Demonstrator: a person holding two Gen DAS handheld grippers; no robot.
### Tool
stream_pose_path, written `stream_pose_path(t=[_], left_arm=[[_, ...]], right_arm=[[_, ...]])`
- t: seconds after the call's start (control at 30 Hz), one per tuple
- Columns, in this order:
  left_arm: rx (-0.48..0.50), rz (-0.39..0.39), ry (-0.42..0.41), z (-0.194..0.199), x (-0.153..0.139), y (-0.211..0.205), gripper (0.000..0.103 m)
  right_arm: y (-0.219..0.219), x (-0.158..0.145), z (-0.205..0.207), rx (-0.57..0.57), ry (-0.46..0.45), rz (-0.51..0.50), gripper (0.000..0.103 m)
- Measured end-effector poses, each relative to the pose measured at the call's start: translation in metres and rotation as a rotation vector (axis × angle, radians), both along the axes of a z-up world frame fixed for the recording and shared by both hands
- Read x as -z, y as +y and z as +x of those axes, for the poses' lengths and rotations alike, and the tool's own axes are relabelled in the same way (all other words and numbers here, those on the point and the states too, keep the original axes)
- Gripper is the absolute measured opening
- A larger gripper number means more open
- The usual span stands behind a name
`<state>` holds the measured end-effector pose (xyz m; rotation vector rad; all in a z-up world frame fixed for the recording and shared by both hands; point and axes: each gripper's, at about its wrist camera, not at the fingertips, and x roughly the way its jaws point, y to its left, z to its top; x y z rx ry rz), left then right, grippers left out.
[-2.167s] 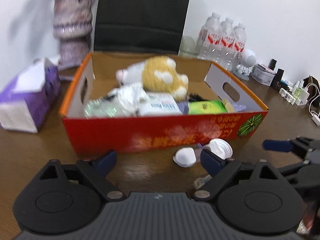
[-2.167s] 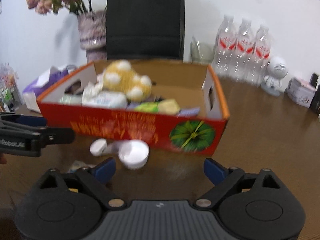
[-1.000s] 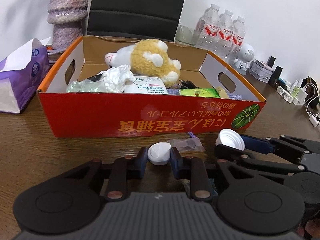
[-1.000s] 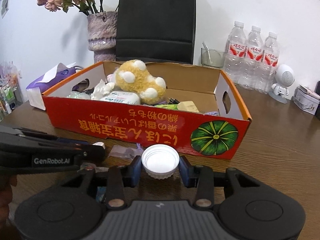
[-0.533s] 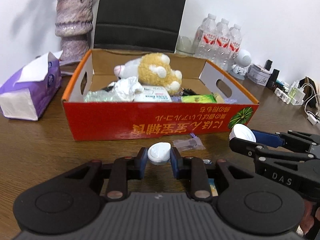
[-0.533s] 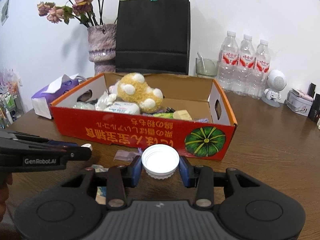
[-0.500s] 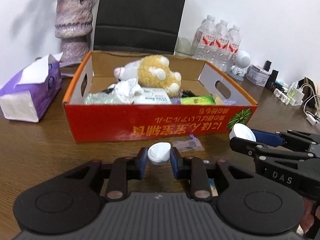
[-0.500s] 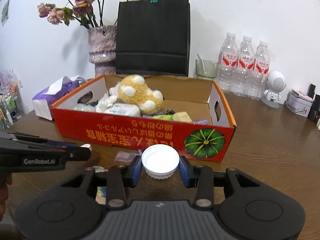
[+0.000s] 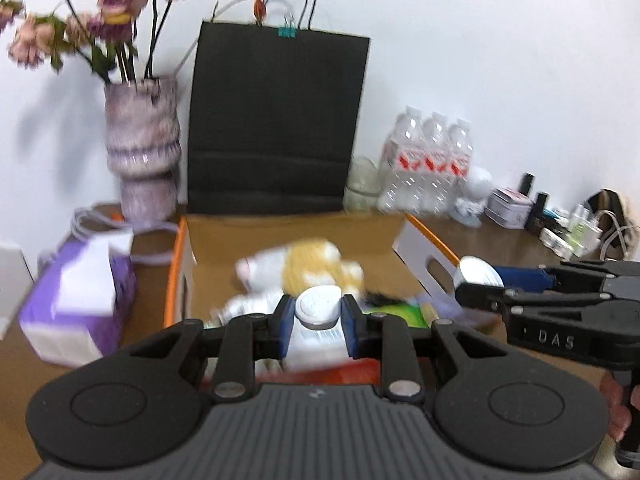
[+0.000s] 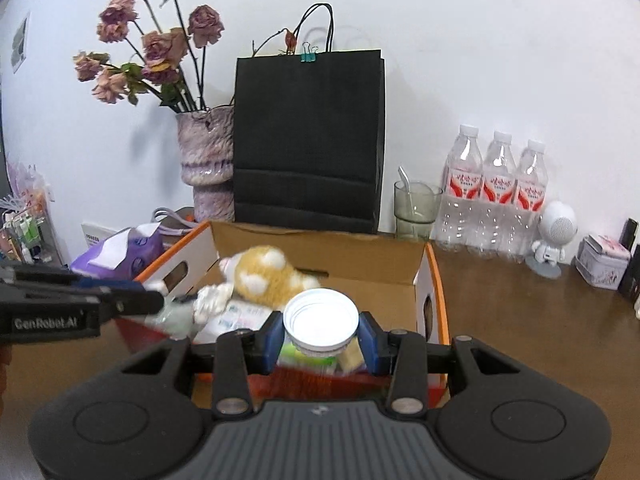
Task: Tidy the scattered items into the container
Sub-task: 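Carry both white lids over the box and open both tools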
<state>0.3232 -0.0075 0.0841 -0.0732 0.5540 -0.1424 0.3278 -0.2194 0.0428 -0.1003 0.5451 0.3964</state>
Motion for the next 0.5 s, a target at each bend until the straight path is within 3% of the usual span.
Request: stream_pose_path(t=[0.23,0.5], left_arm=[[-0.017,0.012,0.056,0.035,0.004,0.001,0.025],[-0.019,0.01,0.086,0.046,0.017,0.007,0.025]], right_arm=[[0.017,-0.001,0.041,0.009,0.077,-0.029,0.039],[0.022,0.006,0.056,0.011,0.1,-0.037,0.039]])
